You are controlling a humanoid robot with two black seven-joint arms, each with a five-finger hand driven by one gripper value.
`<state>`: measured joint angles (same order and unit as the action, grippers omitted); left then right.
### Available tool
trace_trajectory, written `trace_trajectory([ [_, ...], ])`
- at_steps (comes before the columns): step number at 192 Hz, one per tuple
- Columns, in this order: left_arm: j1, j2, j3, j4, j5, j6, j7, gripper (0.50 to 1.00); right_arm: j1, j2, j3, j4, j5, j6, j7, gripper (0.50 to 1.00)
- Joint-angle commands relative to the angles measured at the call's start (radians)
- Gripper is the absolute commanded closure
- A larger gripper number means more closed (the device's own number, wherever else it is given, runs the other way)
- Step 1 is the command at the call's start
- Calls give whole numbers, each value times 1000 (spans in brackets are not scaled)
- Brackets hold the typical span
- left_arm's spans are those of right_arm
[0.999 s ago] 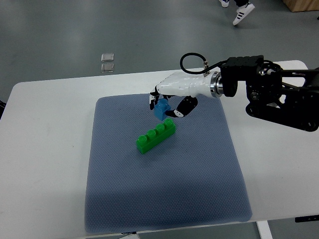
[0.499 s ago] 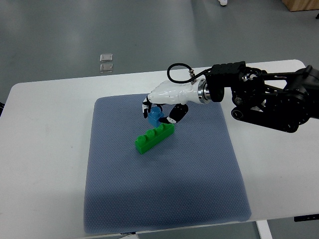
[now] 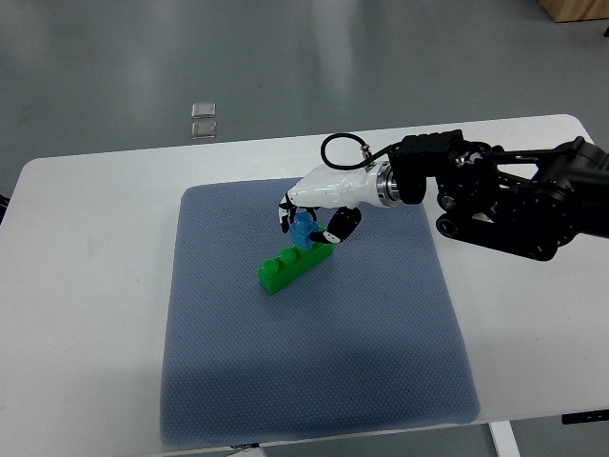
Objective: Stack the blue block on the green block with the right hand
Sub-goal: 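Lower the blue block onto the green block's studs and press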
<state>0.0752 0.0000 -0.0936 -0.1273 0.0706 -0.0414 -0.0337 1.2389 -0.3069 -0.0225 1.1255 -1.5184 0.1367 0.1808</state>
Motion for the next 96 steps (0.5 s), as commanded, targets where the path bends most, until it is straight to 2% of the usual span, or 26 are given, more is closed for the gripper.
trace_trajectory([
  [1, 0, 0, 0, 0, 0, 0, 0, 500, -4, 2, -1, -4, 0, -2, 0, 1000],
  [96, 0, 0, 0, 0, 0, 0, 0, 500, -13, 22, -2, -26, -2, -16, 0, 1000],
])
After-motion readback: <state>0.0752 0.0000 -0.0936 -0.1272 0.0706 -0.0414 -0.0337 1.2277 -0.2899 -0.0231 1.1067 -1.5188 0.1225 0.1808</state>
